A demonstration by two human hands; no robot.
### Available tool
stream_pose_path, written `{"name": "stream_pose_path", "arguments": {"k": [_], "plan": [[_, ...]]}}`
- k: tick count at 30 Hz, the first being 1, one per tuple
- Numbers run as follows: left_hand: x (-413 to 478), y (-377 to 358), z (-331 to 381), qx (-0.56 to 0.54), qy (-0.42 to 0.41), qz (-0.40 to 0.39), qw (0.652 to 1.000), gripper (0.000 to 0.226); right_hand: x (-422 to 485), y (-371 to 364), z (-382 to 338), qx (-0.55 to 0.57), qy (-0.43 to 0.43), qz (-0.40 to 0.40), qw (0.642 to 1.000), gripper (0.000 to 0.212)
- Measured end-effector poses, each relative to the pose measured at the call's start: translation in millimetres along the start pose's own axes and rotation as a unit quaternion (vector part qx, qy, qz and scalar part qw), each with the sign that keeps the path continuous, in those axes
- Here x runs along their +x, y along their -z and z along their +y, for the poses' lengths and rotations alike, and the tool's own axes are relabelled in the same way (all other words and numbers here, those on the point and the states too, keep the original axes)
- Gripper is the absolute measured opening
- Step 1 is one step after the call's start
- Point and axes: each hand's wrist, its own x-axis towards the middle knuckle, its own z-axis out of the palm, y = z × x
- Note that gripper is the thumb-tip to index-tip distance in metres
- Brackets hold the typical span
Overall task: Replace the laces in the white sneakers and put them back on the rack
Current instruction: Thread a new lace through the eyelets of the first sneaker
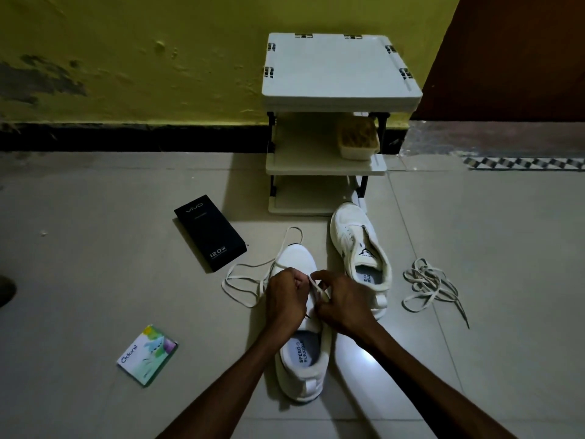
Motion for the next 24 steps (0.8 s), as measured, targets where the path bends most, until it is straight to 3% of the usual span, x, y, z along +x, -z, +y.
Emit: {"name": "stream_pose_path", "arguments": {"k": [9,16,24], "plan": [[-1,3,6,-0.012,0.037,-0.021,0.999,0.017,-1,-3,3,0.009,0.010,0.002,1.000,0.047],[0,5,16,-0.020,0.096,0.006,0.995,0.020,3,-2,6,0.010,0.006,-0.036,0.999,0.065],[14,8,22,-0.020,0.177,-0.004,0.984,0.009,0,-2,12,0.098,-0.012,-0.038,0.994,0.061]]}}
